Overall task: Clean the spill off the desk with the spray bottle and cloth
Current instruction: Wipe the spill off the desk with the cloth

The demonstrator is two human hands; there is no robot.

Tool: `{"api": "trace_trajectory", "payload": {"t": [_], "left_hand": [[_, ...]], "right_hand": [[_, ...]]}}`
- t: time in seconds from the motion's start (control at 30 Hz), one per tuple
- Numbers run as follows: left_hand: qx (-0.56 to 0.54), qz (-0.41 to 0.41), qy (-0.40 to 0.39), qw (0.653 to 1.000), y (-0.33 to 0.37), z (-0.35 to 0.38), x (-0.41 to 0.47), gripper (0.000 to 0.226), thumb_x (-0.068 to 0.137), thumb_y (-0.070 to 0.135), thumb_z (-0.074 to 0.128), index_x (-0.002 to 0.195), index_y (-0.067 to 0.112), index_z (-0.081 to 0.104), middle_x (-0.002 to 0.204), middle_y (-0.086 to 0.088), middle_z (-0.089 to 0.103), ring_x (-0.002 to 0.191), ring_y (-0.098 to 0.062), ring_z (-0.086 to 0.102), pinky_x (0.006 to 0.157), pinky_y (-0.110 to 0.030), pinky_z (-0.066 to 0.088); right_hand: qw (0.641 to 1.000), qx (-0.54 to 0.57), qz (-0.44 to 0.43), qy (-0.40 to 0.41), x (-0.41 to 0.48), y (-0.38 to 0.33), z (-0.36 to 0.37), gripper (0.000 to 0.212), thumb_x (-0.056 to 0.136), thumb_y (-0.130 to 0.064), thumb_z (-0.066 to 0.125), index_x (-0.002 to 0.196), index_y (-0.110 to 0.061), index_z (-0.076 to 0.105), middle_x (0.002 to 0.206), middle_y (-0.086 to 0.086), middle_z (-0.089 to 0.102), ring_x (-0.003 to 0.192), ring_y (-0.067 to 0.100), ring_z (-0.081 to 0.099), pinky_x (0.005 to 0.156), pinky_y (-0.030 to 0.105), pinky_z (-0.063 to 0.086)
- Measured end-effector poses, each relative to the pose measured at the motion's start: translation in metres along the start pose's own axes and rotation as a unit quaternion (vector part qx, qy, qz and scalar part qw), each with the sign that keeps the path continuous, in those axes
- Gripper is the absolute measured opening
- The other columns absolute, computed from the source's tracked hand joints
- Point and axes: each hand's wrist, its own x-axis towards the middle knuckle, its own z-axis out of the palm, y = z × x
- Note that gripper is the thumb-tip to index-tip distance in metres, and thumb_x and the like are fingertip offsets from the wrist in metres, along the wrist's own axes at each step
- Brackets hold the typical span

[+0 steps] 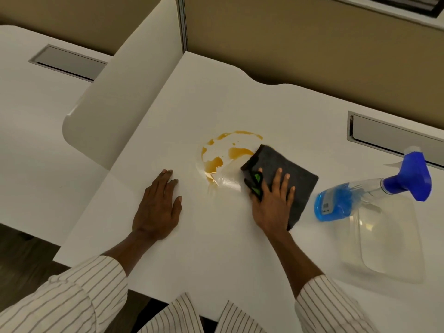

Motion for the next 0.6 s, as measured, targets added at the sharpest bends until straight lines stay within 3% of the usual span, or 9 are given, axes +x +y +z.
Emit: {"api": "trace_trajectory", "payload": {"t": [0.1, 0.3, 0.4, 0.5, 0.6], "left_hand": [[0.000, 0.001, 0.000, 1.000, 0.000, 0.000, -0.001, 0.050, 0.104, 0.030, 0.047, 0.146, 0.004, 0.053, 0.167, -0.016, 0.040, 0.158, -0.032, 0.034, 0.119, -0.049, 0.041], [-0.009, 0.000, 0.004, 1.000, 0.002, -0.001, -0.001, 0.053, 0.103, 0.032, 0.044, 0.146, 0.003, 0.053, 0.166, -0.016, 0.041, 0.158, -0.032, 0.035, 0.119, -0.048, 0.041], [-0.014, 0.000, 0.007, 1.000, 0.001, -0.001, 0.001, 0.052, 0.103, 0.032, 0.045, 0.145, 0.003, 0.054, 0.166, -0.016, 0.041, 0.158, -0.032, 0.035, 0.118, -0.048, 0.041], [-0.010, 0.000, 0.010, 1.000, 0.001, -0.001, 0.000, 0.053, 0.103, 0.031, 0.045, 0.146, 0.003, 0.054, 0.166, -0.017, 0.041, 0.158, -0.033, 0.035, 0.118, -0.049, 0.042], [-0.005, 0.004, 0.008, 1.000, 0.000, 0.000, 0.000, 0.052, 0.103, 0.030, 0.046, 0.147, 0.002, 0.054, 0.167, -0.017, 0.040, 0.158, -0.033, 0.035, 0.119, -0.049, 0.041]], "right_hand": [[1.000, 0.006, -0.010, -0.008, 0.025, -0.020, -0.004, 0.071, 0.100, -0.067, 0.019, 0.163, -0.036, 0.009, 0.172, 0.018, 0.000, 0.158, 0.042, -0.005, 0.125, 0.064, 0.008], [0.991, 0.010, -0.128, -0.034, -0.038, -0.036, 0.003, 0.070, 0.100, -0.063, 0.027, 0.162, -0.043, -0.001, 0.173, 0.010, -0.011, 0.158, 0.035, -0.016, 0.127, 0.061, 0.005], [0.993, 0.005, -0.111, -0.042, -0.078, -0.020, 0.005, 0.076, 0.102, -0.058, 0.037, 0.161, -0.043, -0.008, 0.172, 0.008, -0.019, 0.157, 0.032, -0.021, 0.128, 0.059, 0.002], [0.997, -0.011, -0.074, -0.018, -0.073, 0.003, 0.004, 0.080, 0.101, -0.054, 0.046, 0.162, -0.041, -0.005, 0.172, 0.009, -0.014, 0.158, 0.033, -0.016, 0.127, 0.060, 0.007], [0.999, -0.030, -0.025, -0.004, -0.029, 0.018, 0.000, 0.072, 0.102, -0.058, 0.037, 0.163, -0.039, 0.001, 0.173, 0.012, -0.007, 0.159, 0.035, -0.009, 0.126, 0.062, 0.010]]}}
